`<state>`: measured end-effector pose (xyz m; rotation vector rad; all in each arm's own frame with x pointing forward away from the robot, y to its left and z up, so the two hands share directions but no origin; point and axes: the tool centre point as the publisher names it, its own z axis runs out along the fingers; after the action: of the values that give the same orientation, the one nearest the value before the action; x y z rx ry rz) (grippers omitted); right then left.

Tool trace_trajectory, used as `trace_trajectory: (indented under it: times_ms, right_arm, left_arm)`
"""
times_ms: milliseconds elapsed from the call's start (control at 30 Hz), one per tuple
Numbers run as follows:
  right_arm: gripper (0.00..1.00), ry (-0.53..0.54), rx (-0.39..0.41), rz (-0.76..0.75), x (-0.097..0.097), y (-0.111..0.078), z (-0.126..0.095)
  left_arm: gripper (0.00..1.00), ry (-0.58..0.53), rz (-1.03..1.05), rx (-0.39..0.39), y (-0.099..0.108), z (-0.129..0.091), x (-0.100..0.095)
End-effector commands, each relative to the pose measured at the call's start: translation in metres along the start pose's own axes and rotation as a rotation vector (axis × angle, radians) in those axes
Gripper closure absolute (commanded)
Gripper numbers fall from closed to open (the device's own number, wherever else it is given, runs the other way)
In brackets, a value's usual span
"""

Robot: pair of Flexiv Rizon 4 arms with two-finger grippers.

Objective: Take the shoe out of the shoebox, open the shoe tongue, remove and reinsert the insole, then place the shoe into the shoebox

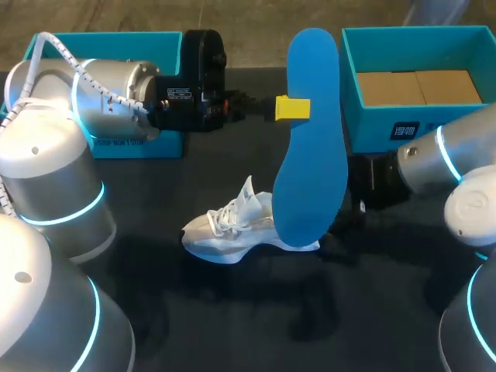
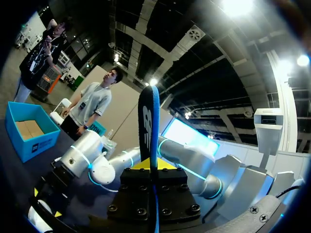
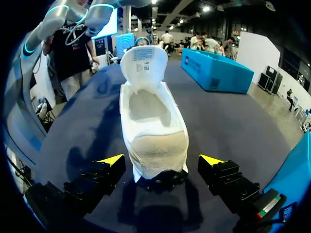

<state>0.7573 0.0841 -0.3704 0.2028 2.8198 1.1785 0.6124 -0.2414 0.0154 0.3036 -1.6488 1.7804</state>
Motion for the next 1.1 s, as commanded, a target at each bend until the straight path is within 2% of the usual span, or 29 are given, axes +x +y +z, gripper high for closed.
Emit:
trace_trajectory:
  times_ms: [33, 433, 500, 600, 1100]
  right_arm:
    - [0.0, 0.007, 0.179, 0.008, -0.002, 0.011, -0.02]
    - [0.0, -0.026, 0.349, 0.077, -0.001, 0.03, -0.029]
    - [0.0, -0.035, 0.418, 0.096, 0.001, 0.035, -0.031]
    - [0.0, -0.038, 0.449, 0.096, 0.002, 0.041, -0.034]
    - [0.0, -0.029, 0.435, 0.072, 0.003, 0.044, -0.036]
  left_arm:
    - [1.0, 0.0, 0.001, 0.003, 0.001, 0.001, 0.0]
    - [1.0, 0.0, 0.001, 0.003, 0.001, 0.001, 0.0]
    - [1.0, 0.0, 0.001, 0.003, 0.001, 0.001, 0.0]
    - [1.0, 0.0, 0.001, 0.003, 0.001, 0.001, 0.0]
    - [1.0, 0.0, 0.001, 0.003, 0.001, 0.001, 0.0]
